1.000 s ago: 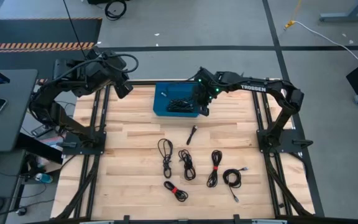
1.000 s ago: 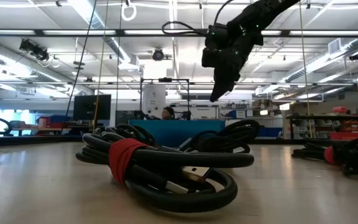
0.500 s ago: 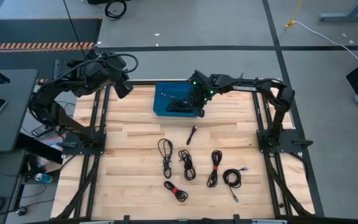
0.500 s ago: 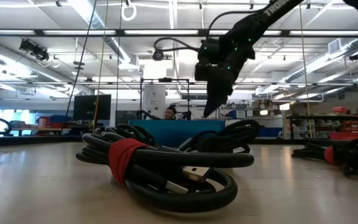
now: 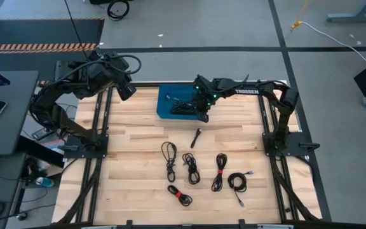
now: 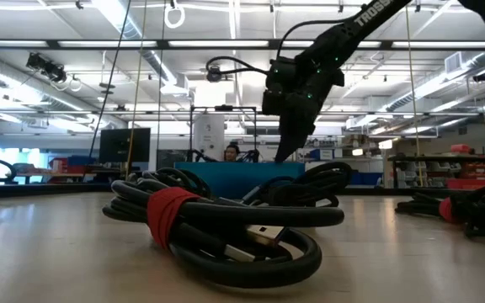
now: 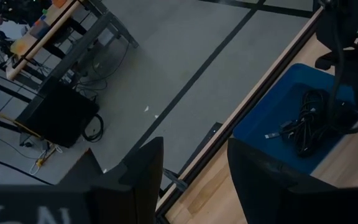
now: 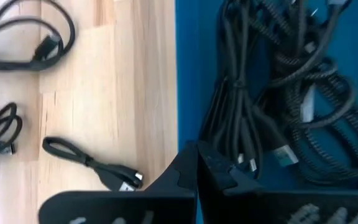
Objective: Pick and place USB-C Cables
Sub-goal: Adjust the blue bin
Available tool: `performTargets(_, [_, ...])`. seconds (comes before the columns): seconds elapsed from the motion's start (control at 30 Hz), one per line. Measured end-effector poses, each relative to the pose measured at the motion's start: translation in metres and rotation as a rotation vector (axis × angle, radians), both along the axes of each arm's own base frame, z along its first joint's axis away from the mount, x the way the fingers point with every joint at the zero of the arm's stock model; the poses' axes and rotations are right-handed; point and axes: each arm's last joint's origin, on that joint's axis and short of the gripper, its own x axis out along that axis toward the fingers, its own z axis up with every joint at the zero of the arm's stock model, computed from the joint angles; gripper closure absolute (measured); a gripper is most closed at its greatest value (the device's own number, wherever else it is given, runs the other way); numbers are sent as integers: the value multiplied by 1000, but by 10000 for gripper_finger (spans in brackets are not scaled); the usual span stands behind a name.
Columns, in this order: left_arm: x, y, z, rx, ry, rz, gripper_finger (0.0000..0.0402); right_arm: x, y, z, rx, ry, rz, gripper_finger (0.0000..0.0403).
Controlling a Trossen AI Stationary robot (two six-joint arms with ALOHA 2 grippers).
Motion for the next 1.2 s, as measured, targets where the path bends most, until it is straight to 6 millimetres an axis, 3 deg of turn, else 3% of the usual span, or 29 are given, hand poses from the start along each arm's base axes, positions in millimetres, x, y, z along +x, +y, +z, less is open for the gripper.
performTargets(0.43, [0,0,0,-3,-6,3,216,-9,9,-16,44,76,11,403])
performTargets(0.7, [0,0,0,-3,-6,4,216,-23,21,-21,123,248,46,403])
performTargets(1.0, [0,0,0,-10,-21,13,216,-35,26,-21,113,377,61,403])
performTargets(1.2, [0,0,0,-9,-21,13,216,-31,36,-15,42,368,90,403])
